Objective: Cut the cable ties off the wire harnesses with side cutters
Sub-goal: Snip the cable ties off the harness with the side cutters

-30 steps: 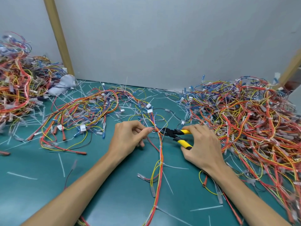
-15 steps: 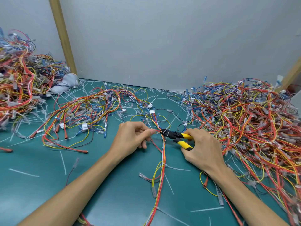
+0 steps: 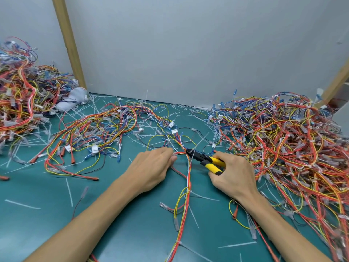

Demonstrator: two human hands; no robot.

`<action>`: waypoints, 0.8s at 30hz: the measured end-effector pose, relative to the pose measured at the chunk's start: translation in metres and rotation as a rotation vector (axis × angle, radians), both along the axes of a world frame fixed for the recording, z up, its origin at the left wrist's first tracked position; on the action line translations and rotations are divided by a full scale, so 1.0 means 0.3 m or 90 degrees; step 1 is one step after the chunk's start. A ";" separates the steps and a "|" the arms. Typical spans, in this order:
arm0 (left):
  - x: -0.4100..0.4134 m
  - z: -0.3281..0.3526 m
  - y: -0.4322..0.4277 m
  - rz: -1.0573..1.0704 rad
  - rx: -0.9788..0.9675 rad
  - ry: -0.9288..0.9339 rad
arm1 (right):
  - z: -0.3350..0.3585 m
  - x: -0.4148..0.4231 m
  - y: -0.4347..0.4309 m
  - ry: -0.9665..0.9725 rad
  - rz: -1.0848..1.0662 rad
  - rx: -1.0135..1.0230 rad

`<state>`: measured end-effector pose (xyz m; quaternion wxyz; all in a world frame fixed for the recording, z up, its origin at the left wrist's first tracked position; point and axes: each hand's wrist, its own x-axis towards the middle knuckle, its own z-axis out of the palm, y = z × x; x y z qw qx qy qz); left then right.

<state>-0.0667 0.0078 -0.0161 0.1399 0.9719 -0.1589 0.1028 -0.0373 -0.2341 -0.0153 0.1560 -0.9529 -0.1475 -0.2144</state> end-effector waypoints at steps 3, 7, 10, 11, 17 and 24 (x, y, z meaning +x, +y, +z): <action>-0.002 -0.003 -0.001 -0.002 -0.017 0.004 | -0.005 0.002 -0.001 -0.005 0.003 -0.010; 0.005 -0.009 0.010 0.017 -0.068 0.018 | -0.006 0.011 -0.005 -0.019 0.022 -0.027; 0.007 -0.012 0.011 0.019 -0.080 0.005 | -0.007 0.011 -0.008 -0.023 0.033 -0.027; 0.006 -0.013 0.010 0.017 -0.079 -0.002 | -0.006 0.010 -0.007 -0.023 0.034 -0.026; 0.004 -0.011 0.012 0.000 -0.090 -0.026 | 0.000 0.001 -0.004 -0.017 0.033 -0.039; 0.002 -0.012 0.015 0.003 -0.096 -0.017 | 0.011 -0.008 0.003 -0.019 0.017 -0.069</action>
